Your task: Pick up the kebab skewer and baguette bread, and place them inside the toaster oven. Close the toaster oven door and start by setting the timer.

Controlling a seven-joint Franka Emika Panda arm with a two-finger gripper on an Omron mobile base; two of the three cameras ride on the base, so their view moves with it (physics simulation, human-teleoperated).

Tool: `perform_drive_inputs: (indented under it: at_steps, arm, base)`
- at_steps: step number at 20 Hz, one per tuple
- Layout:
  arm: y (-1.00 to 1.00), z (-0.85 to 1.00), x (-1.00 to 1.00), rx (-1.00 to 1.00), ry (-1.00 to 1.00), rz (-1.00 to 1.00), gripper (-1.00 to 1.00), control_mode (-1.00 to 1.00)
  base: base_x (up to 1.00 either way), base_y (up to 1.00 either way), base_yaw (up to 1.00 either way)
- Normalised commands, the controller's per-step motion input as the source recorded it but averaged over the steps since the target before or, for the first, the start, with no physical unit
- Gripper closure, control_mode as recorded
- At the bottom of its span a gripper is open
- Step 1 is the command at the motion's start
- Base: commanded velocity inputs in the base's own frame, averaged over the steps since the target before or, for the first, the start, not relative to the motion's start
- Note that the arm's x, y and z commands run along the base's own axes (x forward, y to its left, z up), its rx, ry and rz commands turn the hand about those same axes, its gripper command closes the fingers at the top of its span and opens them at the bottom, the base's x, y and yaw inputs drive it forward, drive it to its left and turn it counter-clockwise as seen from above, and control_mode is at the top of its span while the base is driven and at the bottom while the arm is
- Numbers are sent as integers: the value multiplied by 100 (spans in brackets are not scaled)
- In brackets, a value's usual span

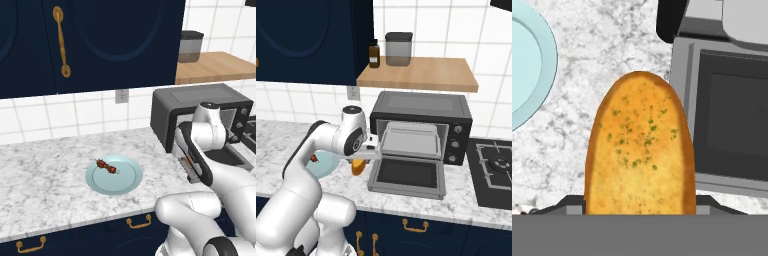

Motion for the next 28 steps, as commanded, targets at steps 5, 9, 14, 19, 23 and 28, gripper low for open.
perform_drive_inputs:
  at_steps: [5,9,14,19,23,28]
  arm:
    - [-27,15,1,0,0,0,100,-100]
    - [-5,10,0,0,0,0,100,-100]
    - [-23,1,2,1,0,2,100,-100]
    - [-61,0,2,8,0,26,100,-100]
    - [-67,0,2,8,-1,38,100,-100]
    - [-40,0,-3,1,0,29,100,-100]
  base:
    - [0,0,0]
    - [0,0,0]
    - [0,0,0]
    - [0,0,0]
    - [0,0,0]
    - [0,0,0]
